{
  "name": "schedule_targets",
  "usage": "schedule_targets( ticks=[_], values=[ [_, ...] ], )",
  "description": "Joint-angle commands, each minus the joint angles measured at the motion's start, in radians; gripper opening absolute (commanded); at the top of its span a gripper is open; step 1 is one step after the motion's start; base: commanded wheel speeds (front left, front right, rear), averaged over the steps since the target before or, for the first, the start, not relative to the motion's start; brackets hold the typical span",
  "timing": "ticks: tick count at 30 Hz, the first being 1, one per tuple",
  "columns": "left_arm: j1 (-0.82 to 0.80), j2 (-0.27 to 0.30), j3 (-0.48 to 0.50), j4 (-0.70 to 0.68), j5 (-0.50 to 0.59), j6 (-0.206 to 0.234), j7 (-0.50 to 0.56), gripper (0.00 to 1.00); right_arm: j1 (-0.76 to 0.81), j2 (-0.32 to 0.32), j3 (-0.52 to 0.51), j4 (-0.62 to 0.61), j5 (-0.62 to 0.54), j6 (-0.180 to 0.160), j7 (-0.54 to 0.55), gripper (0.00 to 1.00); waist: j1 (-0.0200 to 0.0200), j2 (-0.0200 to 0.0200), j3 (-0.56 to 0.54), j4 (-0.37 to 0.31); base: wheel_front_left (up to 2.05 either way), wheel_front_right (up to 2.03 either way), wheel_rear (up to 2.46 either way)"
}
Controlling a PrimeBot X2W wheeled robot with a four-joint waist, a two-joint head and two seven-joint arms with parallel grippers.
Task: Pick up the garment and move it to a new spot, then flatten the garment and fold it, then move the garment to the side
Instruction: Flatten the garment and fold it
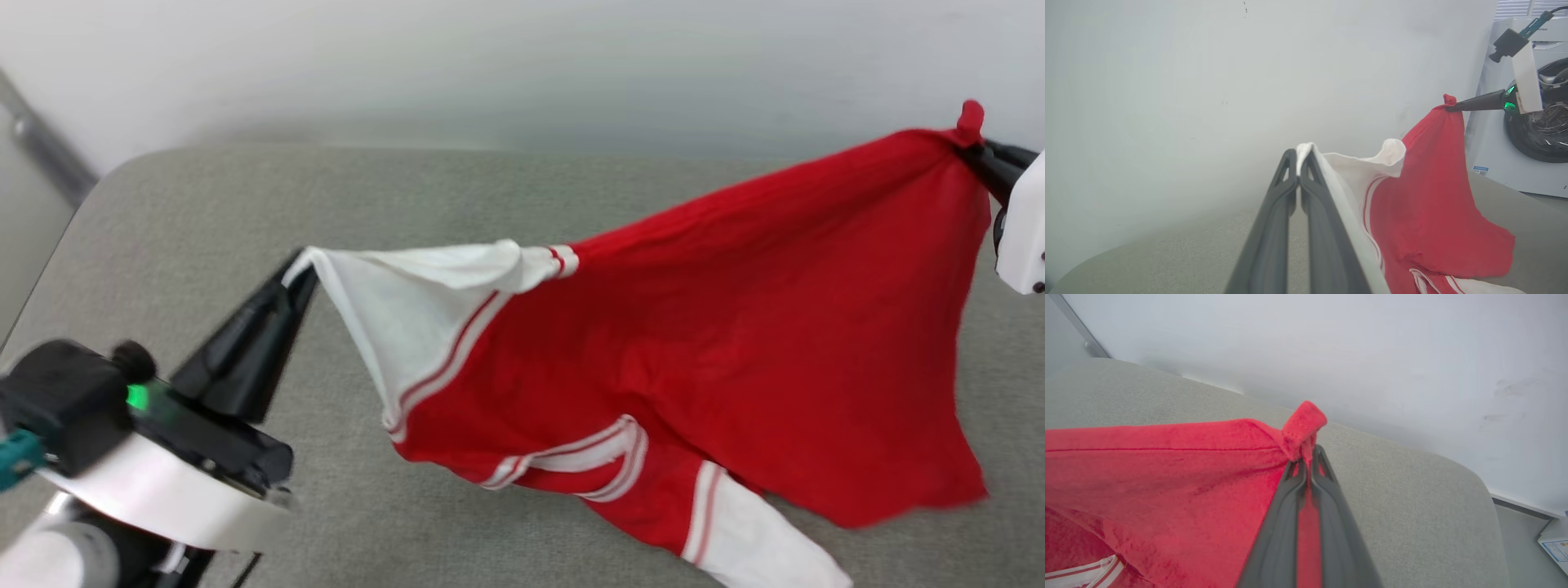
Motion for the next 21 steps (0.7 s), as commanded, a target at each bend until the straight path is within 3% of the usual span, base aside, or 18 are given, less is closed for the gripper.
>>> schedule_targets(
  ticks=[1,10,21],
  values=[
    [-0.017,0.008,0.017,-0.011,-0.007,0.007,-0.001,0.0,-0.017,-0.004,0.0,-0.015,0.006,0.0,-0.008,0.0,0.0,0.0,-0.038,-0.045,0.0,0.0,0.0],
    [-0.131,0.077,0.164,-0.058,-0.044,0.033,0.025,0.0,-0.044,0.017,-0.04,-0.158,0.048,0.0,-0.051,0.0,0.0,0.0,-0.068,-0.123,0.0,0.0,0.0],
    [-0.359,0.137,0.277,-0.049,-0.1,0.026,0.094,0.0,-0.111,0.075,-0.099,-0.289,0.063,0.0,-0.062,0.0,0.0,0.0,-0.049,-0.185,0.0,0.0,0.0]
  ],
)
